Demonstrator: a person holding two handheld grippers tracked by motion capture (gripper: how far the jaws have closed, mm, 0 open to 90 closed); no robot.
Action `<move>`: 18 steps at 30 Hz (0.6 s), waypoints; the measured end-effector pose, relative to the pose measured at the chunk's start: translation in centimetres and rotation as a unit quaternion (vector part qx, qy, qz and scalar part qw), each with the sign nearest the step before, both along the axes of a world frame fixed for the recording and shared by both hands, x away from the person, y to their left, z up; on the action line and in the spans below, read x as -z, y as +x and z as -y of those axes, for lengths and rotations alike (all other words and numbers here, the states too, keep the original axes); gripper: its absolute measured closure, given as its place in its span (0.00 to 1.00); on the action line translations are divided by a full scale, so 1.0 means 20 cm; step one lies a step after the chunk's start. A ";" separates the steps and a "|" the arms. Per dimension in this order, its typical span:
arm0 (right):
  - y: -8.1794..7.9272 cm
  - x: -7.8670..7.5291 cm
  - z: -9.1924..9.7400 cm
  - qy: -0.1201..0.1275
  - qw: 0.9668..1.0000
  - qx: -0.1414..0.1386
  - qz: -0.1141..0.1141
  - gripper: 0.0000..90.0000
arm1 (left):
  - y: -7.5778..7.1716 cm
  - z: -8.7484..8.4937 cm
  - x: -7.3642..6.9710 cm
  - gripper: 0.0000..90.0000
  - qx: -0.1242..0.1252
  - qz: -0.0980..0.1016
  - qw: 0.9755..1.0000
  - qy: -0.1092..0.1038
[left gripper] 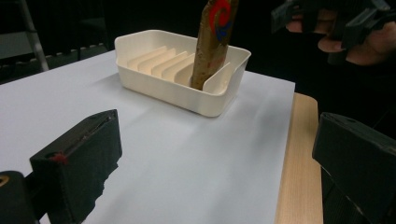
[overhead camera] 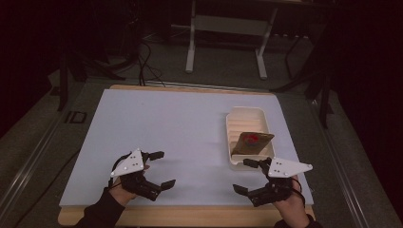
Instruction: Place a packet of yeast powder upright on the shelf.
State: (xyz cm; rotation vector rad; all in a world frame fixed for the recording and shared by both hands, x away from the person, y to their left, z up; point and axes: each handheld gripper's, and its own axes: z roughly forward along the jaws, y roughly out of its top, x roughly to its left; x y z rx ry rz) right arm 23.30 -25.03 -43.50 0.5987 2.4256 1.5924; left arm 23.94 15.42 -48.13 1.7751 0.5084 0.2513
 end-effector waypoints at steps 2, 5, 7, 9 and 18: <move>-0.01 0.02 0.01 0.001 1.000 0.001 -0.004 0.14 | 0.00 0.00 0.00 0.02 0.001 0.001 1.000 0.001; -0.03 0.05 0.03 -0.001 1.000 0.007 -0.010 0.14 | 0.00 0.00 0.00 0.02 0.001 0.000 1.000 0.001; -0.04 0.07 0.04 -0.007 1.000 0.013 -0.012 0.15 | 0.00 0.00 0.00 0.02 0.002 -0.001 1.000 0.002; -0.05 0.09 0.06 -0.008 1.000 0.017 -0.013 0.15 | 0.00 0.00 0.01 0.02 0.002 -0.001 1.000 0.002; -0.05 0.17 0.13 -0.021 0.999 0.036 -0.023 0.15 | 0.00 0.01 0.01 0.02 0.002 -0.001 1.000 0.004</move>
